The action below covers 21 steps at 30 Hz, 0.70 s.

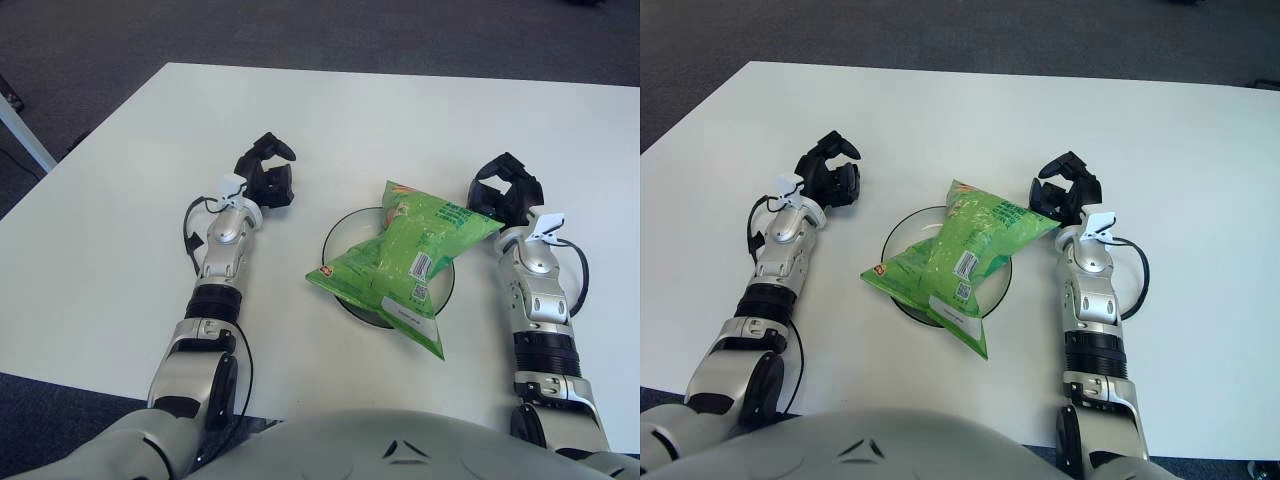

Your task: Put the snack into the plate.

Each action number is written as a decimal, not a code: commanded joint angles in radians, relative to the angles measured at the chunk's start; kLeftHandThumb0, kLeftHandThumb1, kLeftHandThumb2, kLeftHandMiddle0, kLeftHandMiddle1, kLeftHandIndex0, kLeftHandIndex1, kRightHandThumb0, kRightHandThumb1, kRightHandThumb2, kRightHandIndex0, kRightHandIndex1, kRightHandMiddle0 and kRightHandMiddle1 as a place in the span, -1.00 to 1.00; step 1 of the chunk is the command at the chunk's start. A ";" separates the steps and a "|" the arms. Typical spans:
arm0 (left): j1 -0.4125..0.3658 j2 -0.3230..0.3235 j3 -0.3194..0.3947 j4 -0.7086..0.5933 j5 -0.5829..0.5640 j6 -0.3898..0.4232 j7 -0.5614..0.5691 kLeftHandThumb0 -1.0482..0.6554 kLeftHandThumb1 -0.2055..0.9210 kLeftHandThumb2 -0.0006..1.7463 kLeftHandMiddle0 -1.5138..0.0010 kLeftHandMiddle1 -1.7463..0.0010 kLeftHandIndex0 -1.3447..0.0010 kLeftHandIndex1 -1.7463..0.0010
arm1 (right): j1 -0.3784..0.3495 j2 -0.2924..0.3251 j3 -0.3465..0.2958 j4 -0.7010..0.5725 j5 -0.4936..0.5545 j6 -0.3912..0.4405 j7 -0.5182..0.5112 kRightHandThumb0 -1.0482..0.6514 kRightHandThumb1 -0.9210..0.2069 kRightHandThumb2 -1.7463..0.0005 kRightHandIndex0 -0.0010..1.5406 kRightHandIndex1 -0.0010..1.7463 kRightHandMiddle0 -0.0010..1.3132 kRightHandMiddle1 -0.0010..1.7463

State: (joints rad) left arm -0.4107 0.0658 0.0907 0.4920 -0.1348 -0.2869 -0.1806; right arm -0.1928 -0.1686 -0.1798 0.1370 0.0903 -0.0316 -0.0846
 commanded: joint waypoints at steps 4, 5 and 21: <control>0.098 -0.015 -0.016 -0.004 0.019 0.014 0.009 -0.29 0.11 0.36 -0.63 -1.00 0.21 -1.00 | 0.088 0.028 0.026 0.037 -0.020 0.037 0.009 -0.31 -0.05 -0.42 0.70 1.00 -0.14 1.00; 0.099 -0.016 -0.017 -0.008 0.018 0.016 0.008 -0.29 0.11 0.36 -0.63 -1.00 0.21 -1.00 | 0.088 0.025 0.028 0.031 -0.025 0.053 0.005 -0.31 -0.04 -0.42 0.70 1.00 -0.14 1.00; 0.144 -0.030 -0.030 -0.098 0.027 0.075 0.027 -0.30 0.07 0.39 -0.61 -1.00 0.18 -1.00 | 0.098 -0.008 0.043 -0.128 -0.029 0.444 0.018 -0.33 0.05 -0.50 0.55 1.00 -0.08 1.00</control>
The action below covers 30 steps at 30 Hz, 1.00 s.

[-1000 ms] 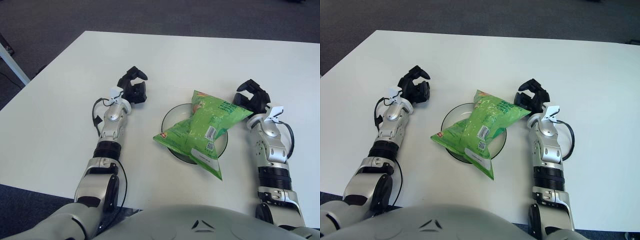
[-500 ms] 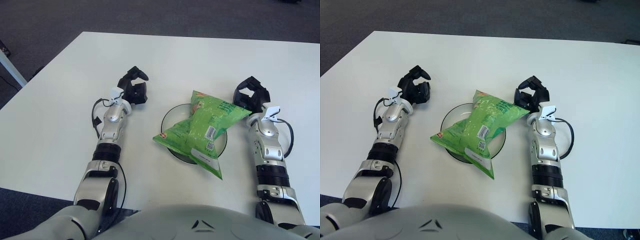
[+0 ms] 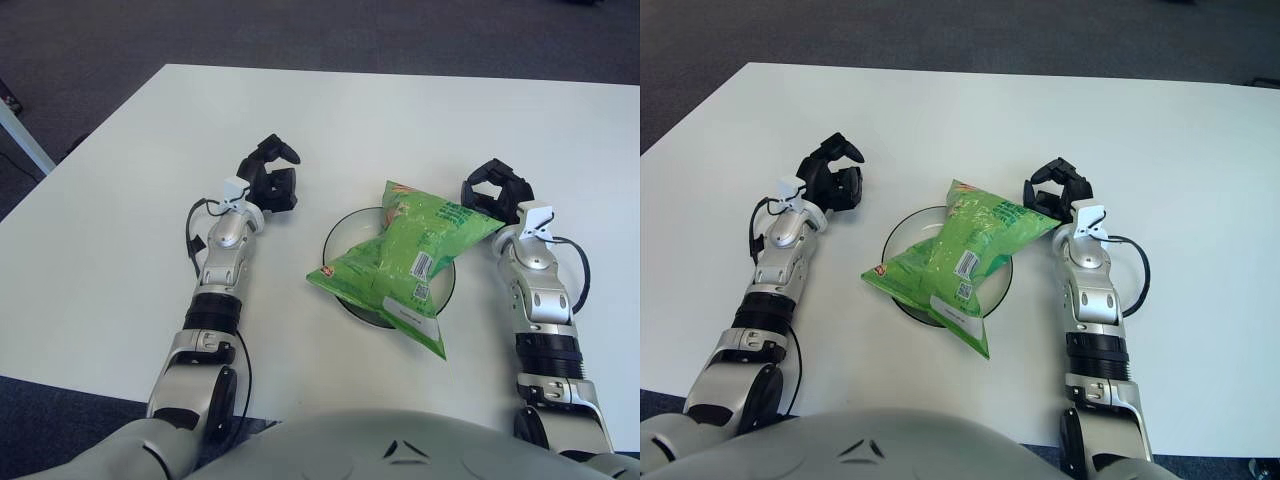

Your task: Put the snack into the plate.

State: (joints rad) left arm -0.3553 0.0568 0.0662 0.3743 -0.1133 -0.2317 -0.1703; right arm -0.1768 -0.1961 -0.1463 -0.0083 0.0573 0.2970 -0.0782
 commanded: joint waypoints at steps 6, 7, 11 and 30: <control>0.102 -0.019 -0.013 -0.011 0.016 0.047 0.024 -0.30 0.08 0.38 -0.59 -1.00 0.19 -1.00 | 0.083 0.024 -0.001 -0.013 0.011 0.162 0.012 -0.34 0.11 -0.54 0.54 1.00 -0.04 1.00; 0.102 -0.018 -0.014 -0.014 0.016 0.051 0.025 -0.30 0.08 0.38 -0.59 -1.00 0.19 -1.00 | 0.083 0.024 -0.003 -0.015 0.012 0.166 0.012 -0.35 0.11 -0.55 0.55 1.00 -0.04 1.00; 0.108 -0.018 -0.017 -0.031 0.016 0.066 0.026 -0.30 0.08 0.38 -0.59 -1.00 0.19 -1.00 | 0.085 0.027 -0.009 -0.026 0.018 0.174 0.015 -0.35 0.14 -0.57 0.57 1.00 -0.02 1.00; 0.092 -0.017 -0.023 -0.022 0.018 0.086 0.035 -0.31 0.03 0.42 -0.65 -1.00 0.16 -1.00 | 0.073 0.050 -0.042 -0.003 0.050 0.108 0.018 -0.37 0.21 -0.62 0.64 1.00 0.03 1.00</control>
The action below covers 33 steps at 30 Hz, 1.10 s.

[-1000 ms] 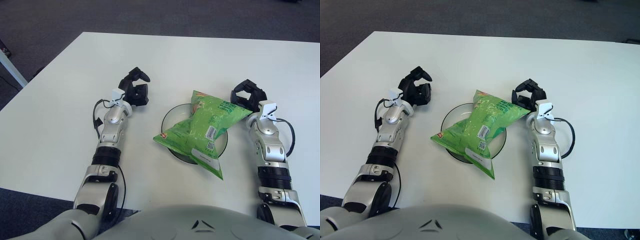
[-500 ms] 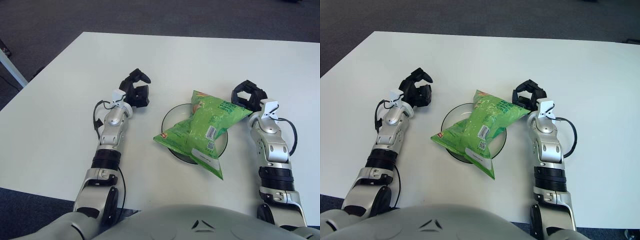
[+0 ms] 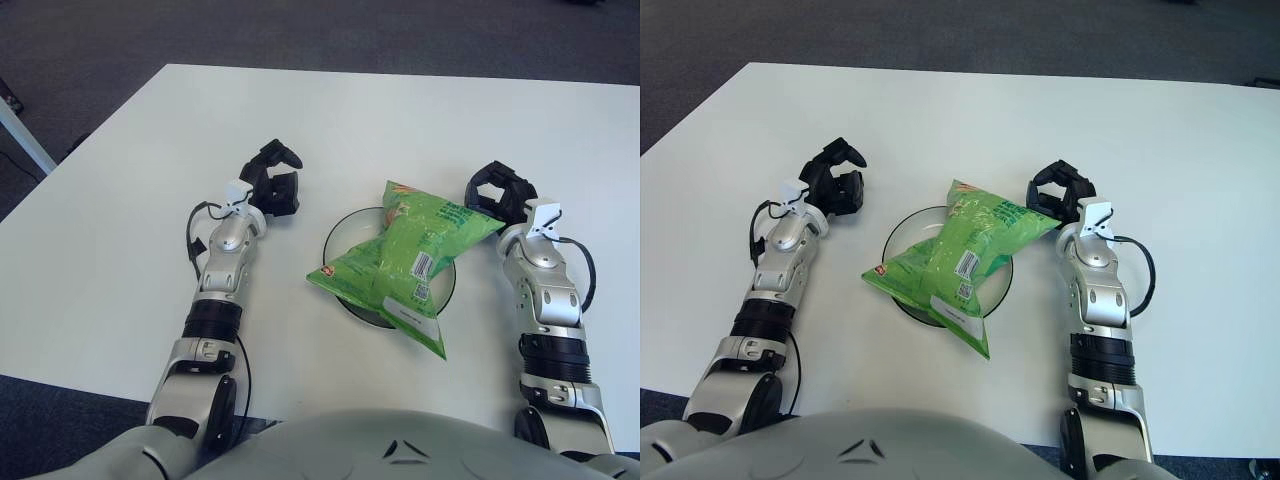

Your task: Put the snack into the plate.

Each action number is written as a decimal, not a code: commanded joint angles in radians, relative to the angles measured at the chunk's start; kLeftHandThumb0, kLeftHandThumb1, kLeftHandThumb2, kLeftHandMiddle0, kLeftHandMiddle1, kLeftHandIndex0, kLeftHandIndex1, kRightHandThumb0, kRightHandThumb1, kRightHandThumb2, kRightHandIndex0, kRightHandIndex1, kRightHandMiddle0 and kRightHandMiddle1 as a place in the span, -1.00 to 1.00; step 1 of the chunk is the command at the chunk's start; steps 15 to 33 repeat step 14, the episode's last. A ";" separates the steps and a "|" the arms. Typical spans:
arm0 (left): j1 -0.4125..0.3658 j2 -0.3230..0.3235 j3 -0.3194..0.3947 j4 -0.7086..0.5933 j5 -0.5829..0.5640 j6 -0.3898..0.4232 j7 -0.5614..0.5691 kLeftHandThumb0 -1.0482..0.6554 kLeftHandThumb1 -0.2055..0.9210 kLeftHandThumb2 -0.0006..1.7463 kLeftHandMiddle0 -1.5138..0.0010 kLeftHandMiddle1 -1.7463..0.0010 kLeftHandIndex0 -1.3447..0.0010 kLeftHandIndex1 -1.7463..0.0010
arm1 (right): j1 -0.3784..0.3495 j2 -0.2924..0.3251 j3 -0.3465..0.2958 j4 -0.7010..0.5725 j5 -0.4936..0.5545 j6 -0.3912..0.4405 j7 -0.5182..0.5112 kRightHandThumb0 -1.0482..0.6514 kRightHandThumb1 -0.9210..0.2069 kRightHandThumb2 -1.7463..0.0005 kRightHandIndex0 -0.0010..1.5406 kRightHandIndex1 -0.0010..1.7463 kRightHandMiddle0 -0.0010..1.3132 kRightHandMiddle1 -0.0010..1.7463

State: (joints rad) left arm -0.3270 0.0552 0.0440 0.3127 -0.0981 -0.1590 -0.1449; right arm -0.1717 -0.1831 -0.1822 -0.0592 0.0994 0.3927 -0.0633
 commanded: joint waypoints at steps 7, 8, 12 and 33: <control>0.058 -0.017 0.001 0.042 -0.003 0.022 0.008 -0.31 0.02 0.43 -0.67 -1.00 0.15 -1.00 | 0.076 0.062 -0.024 0.101 0.027 -0.184 0.013 -0.37 0.20 -0.62 0.65 1.00 0.03 1.00; 0.058 -0.017 0.000 0.042 -0.001 0.022 0.009 -0.31 0.02 0.43 -0.67 -1.00 0.15 -1.00 | 0.076 0.065 -0.026 0.108 0.029 -0.204 0.013 -0.37 0.20 -0.62 0.66 1.00 0.03 1.00; 0.054 -0.013 -0.003 0.049 0.007 0.016 0.012 -0.31 0.04 0.41 -0.66 -1.00 0.17 -1.00 | 0.073 0.071 -0.030 0.138 0.033 -0.272 0.013 -0.37 0.19 -0.61 0.66 1.00 0.03 1.00; 0.054 -0.012 -0.004 0.051 0.009 0.010 0.011 -0.30 0.05 0.41 -0.66 -1.00 0.17 -1.00 | 0.073 0.070 -0.030 0.151 0.037 -0.304 0.018 -0.37 0.18 -0.60 0.66 1.00 0.02 1.00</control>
